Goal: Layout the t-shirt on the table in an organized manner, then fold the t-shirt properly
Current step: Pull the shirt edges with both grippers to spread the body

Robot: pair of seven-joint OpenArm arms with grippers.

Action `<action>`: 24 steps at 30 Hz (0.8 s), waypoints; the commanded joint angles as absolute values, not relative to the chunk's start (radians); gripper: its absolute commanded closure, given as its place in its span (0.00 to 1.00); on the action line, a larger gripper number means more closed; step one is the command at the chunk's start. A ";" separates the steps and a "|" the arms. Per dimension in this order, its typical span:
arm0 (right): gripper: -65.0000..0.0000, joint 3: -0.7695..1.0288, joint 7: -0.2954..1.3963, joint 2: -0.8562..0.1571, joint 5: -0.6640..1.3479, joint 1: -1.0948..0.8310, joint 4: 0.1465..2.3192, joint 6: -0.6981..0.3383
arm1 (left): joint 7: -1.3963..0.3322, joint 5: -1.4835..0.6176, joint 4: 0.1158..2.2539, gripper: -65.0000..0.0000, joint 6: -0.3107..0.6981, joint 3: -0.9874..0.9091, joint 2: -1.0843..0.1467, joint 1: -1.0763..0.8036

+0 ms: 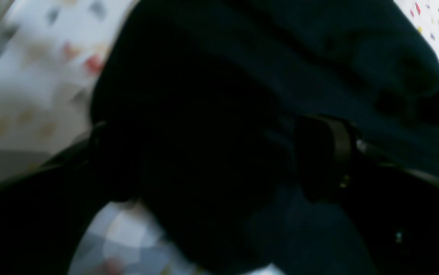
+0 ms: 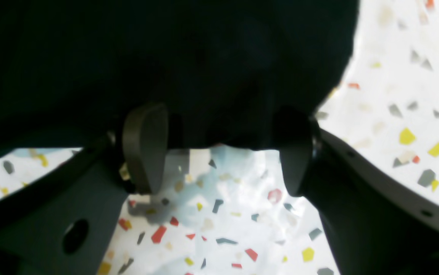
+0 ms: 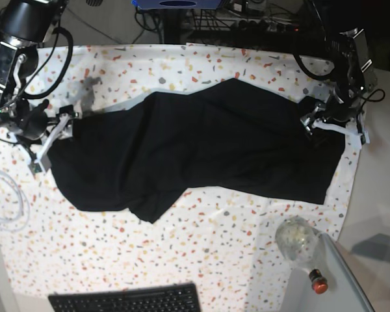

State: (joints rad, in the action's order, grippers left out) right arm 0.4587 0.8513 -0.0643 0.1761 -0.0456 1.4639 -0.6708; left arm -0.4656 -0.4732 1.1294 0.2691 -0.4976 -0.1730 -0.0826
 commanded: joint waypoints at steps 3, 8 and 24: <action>0.35 0.467 0.832 -0.076 0.162 0.018 1.365 -0.671 | -0.530 -0.481 1.063 0.27 0.275 -0.464 -0.165 -0.070; 0.36 0.464 0.727 -0.107 0.160 0.053 1.211 -0.665 | -0.532 -0.481 1.056 0.66 0.275 -0.467 -0.168 -0.079; 1.00 0.555 1.023 -0.133 0.160 -0.056 1.721 -0.667 | -0.924 -0.489 1.652 1.00 0.214 -0.456 -0.163 -0.094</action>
State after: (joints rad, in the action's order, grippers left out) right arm 0.5564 1.0508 -0.1230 0.1535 -0.0784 1.6978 -0.6682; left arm -0.9596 -0.4889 1.6306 0.2127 -0.4530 -0.1509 -0.1158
